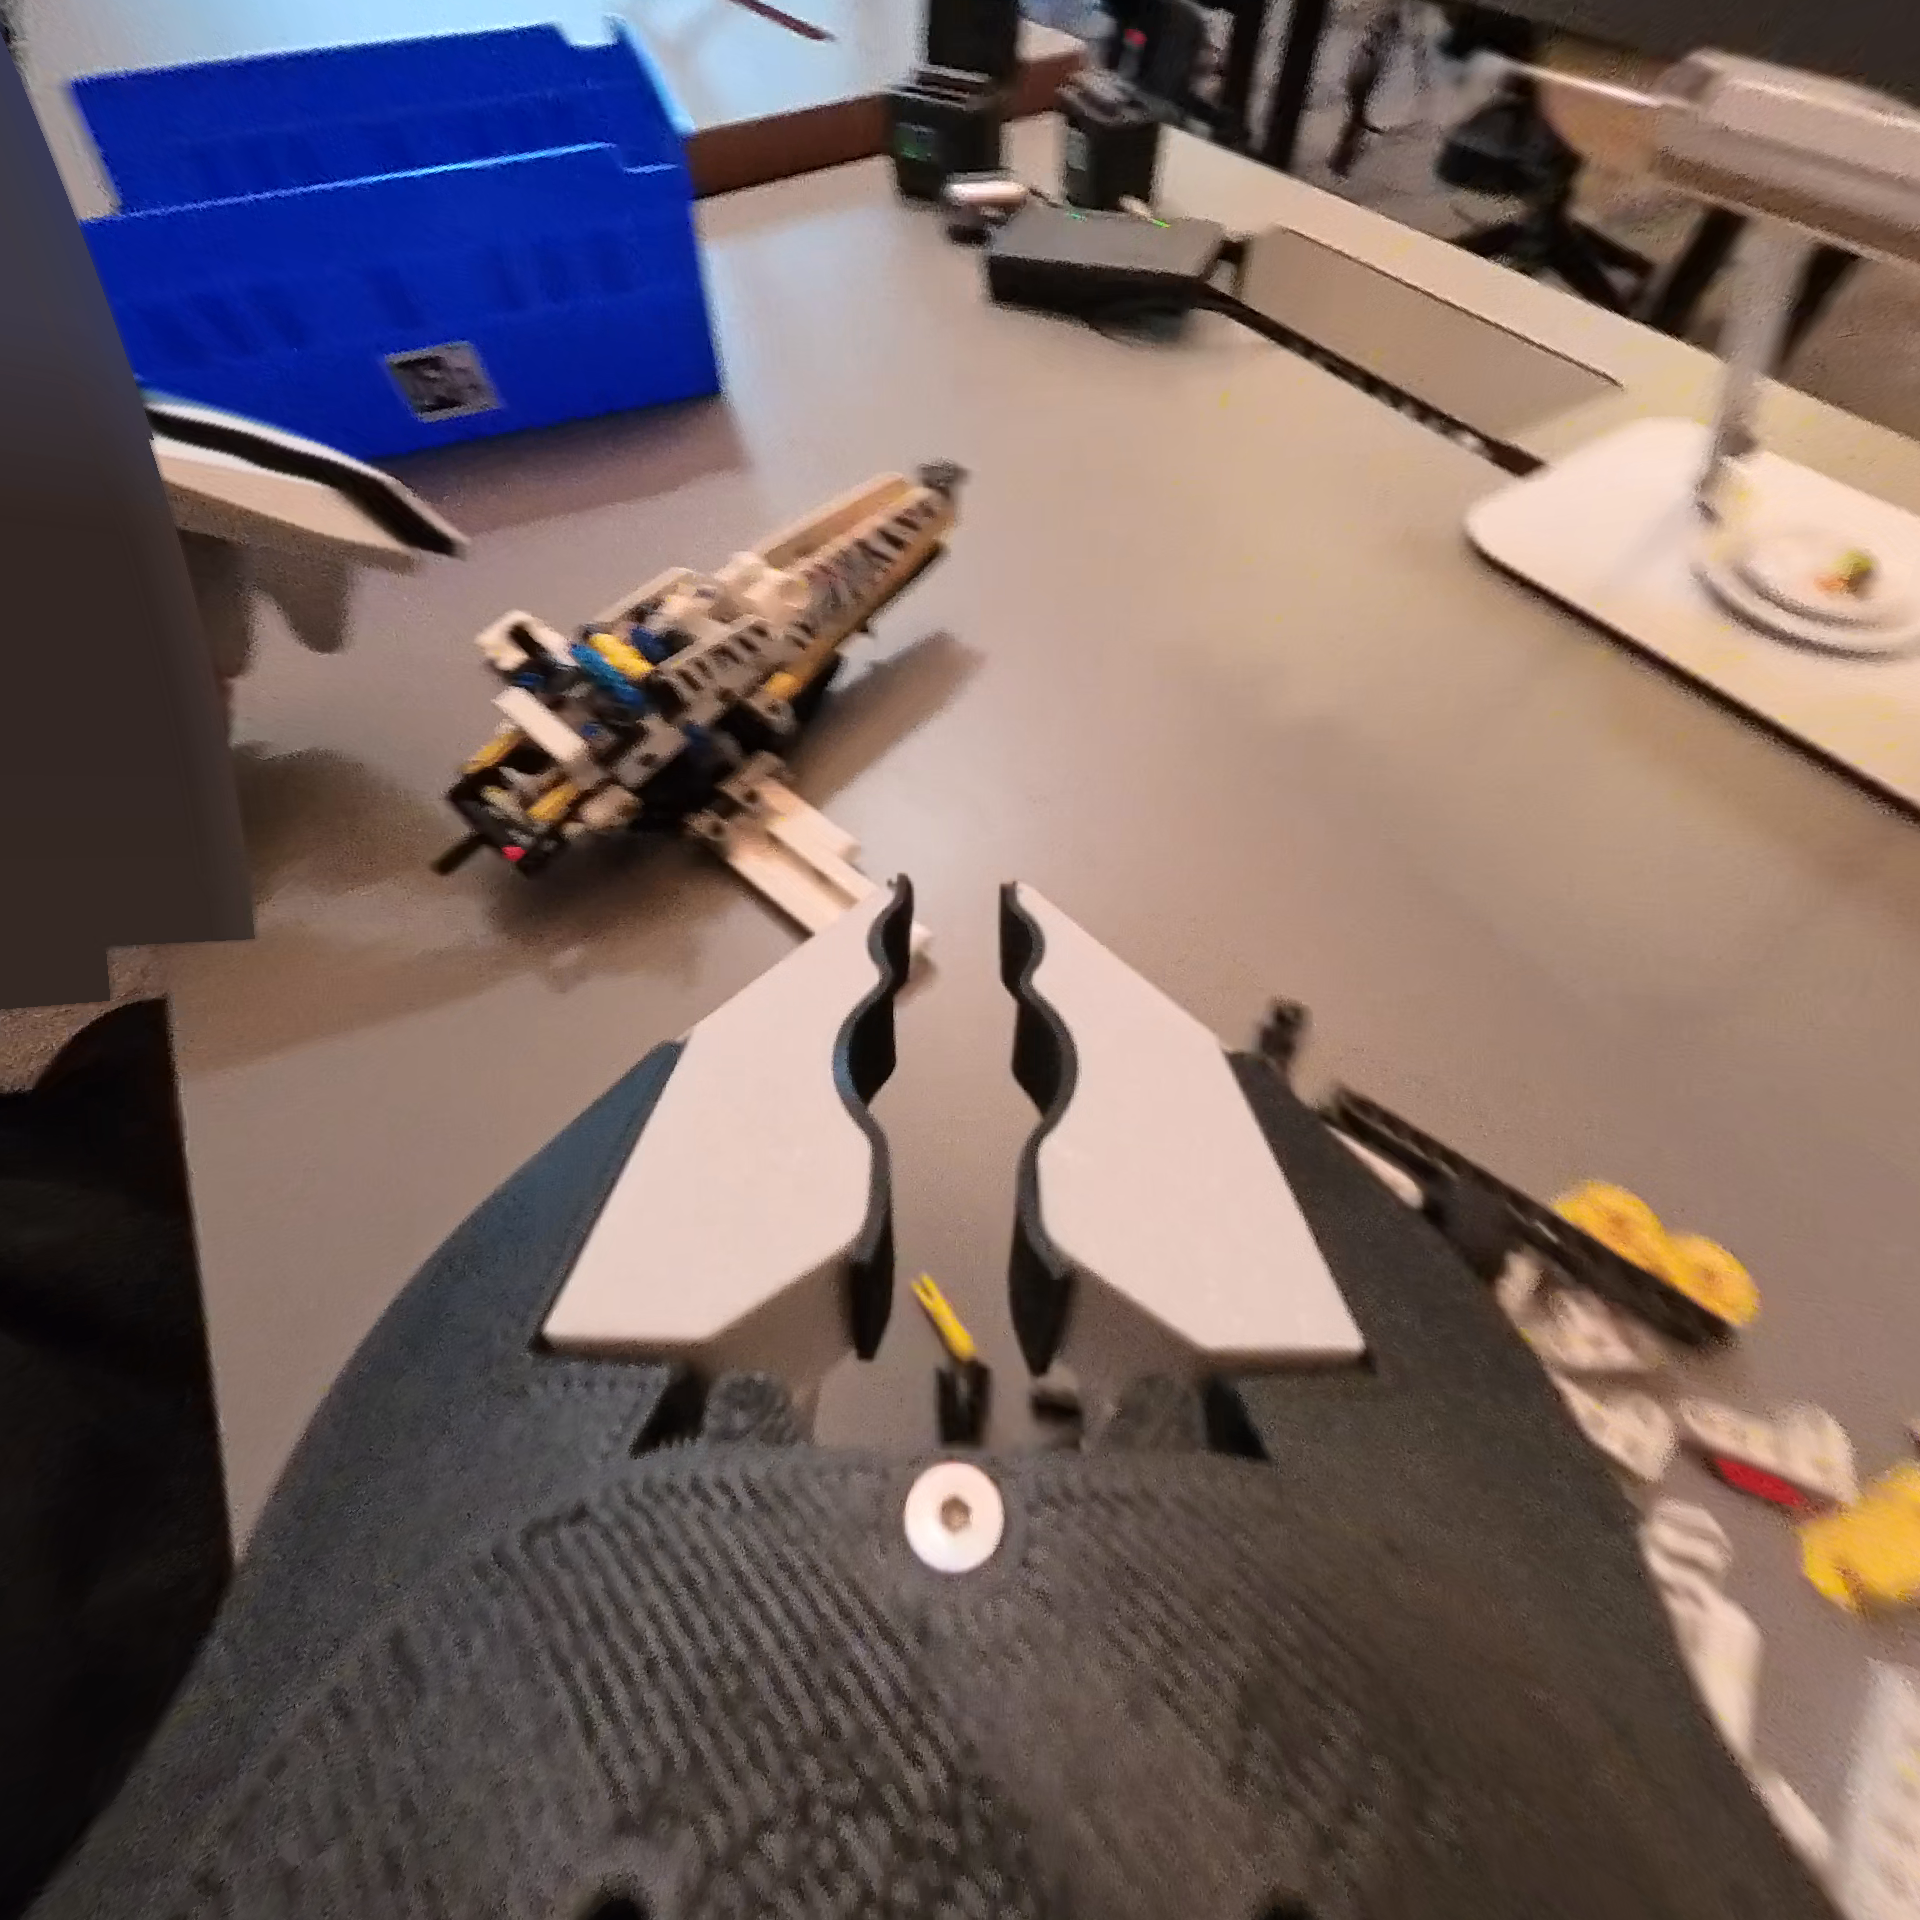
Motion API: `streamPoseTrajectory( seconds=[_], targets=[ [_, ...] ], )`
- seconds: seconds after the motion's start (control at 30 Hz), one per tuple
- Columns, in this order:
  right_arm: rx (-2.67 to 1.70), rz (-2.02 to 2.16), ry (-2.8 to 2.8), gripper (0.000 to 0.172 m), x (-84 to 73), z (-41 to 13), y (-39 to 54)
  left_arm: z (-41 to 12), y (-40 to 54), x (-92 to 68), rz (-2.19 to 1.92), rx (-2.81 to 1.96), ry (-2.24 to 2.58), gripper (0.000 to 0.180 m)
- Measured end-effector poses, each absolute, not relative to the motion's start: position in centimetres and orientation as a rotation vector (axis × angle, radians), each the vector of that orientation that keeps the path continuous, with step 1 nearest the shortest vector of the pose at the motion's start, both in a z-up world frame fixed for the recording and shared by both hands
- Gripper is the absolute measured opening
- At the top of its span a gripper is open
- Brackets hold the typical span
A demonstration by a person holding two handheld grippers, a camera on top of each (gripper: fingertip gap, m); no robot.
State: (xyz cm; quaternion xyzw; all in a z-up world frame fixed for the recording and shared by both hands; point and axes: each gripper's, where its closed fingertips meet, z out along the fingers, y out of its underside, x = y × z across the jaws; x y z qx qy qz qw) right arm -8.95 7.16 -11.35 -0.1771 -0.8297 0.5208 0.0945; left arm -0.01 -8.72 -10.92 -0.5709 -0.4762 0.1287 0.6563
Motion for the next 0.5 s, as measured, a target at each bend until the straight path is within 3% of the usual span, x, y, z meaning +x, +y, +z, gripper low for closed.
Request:
streamPoseTrajectory(
  seconds=[0.13, 0.5],
  targets=[
    [-0.298, 1.612, -2.52, 0.015, -5.2, -12.1, 2.4, -14.0, -8.8, -0.2, 0.211, -1.394, -1.202, 0.01],
    [-0.128, 1.59, -2.655, 0.018, -1.8, -15.5, -1.8, -15.2, -9.3, -0.1, -0.006, -1.279, -1.261, 0.013]
  ],
)
